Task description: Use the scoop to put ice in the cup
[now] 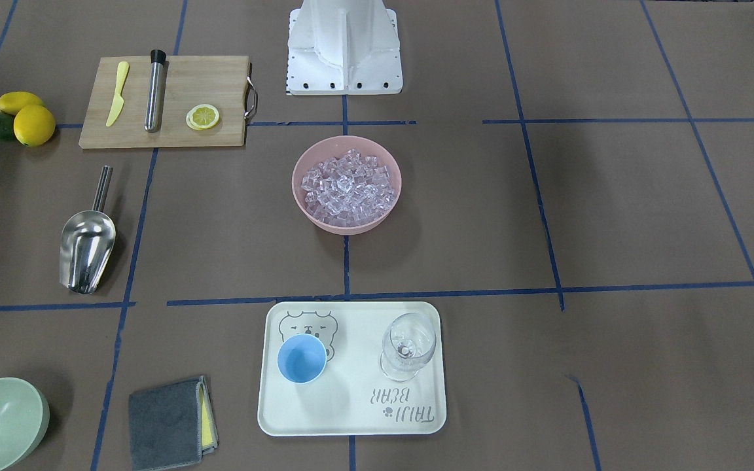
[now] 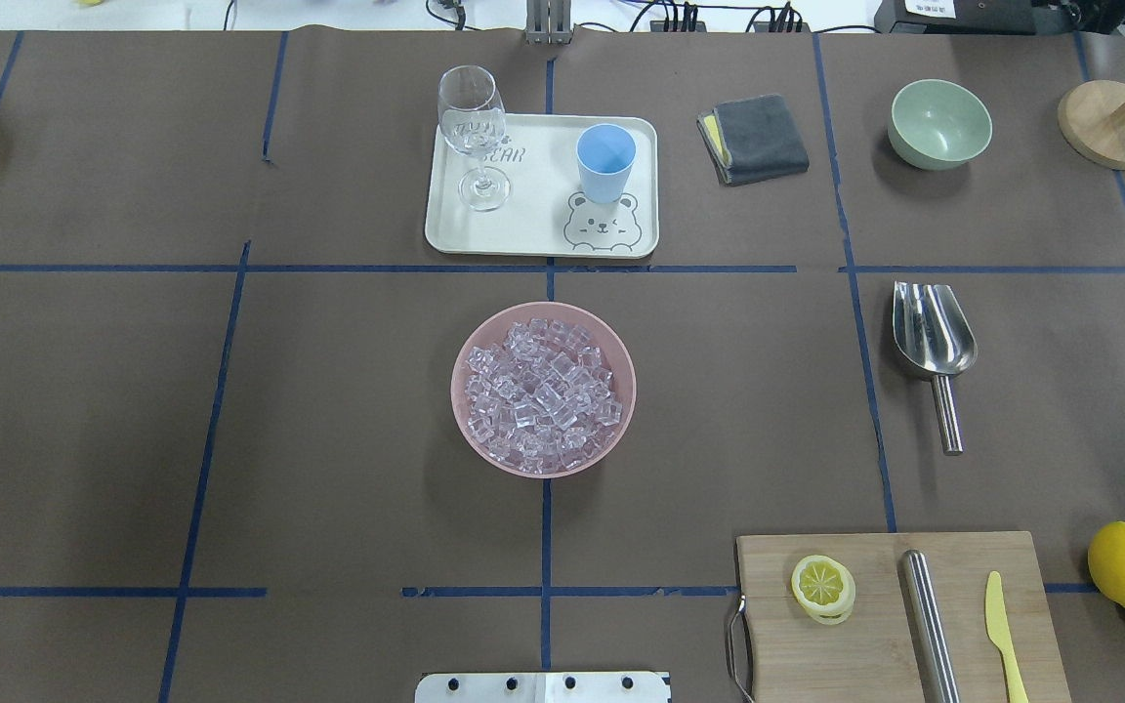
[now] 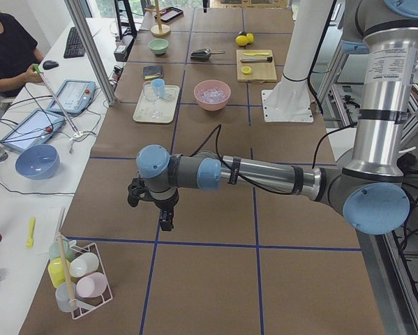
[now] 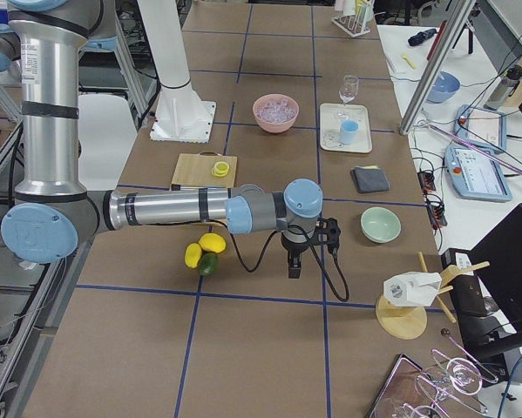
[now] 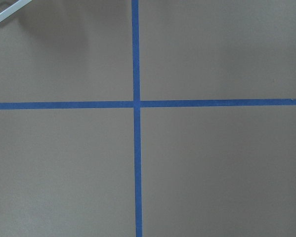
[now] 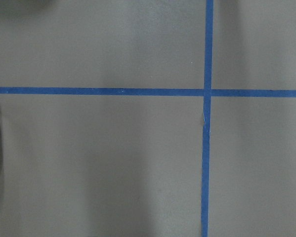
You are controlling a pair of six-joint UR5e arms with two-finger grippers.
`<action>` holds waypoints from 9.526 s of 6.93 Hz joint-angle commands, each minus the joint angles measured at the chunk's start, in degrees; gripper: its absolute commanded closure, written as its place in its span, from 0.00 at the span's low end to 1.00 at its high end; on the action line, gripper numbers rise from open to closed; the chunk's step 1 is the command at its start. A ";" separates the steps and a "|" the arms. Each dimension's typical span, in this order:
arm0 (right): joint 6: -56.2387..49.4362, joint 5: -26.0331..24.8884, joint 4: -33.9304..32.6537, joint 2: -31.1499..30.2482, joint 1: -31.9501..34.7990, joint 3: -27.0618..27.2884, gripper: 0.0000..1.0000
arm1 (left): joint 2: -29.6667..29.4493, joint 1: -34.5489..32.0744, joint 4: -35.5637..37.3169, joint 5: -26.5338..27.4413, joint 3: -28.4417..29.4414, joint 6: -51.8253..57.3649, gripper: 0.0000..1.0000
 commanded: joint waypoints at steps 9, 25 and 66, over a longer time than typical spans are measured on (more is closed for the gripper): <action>0.76 1.49 4.25 -1.46 -6.13 8.64 0.00 | -9.71 29.84 -15.58 1.22 -11.13 -0.12 0.00; 63.92 -34.73 18.11 -8.29 -47.67 25.18 0.02 | -17.99 58.56 -61.63 21.27 6.01 -0.29 0.00; -27.27 -31.11 -70.10 61.38 -51.85 9.36 1.00 | -25.55 54.34 -61.45 13.71 13.22 12.45 0.00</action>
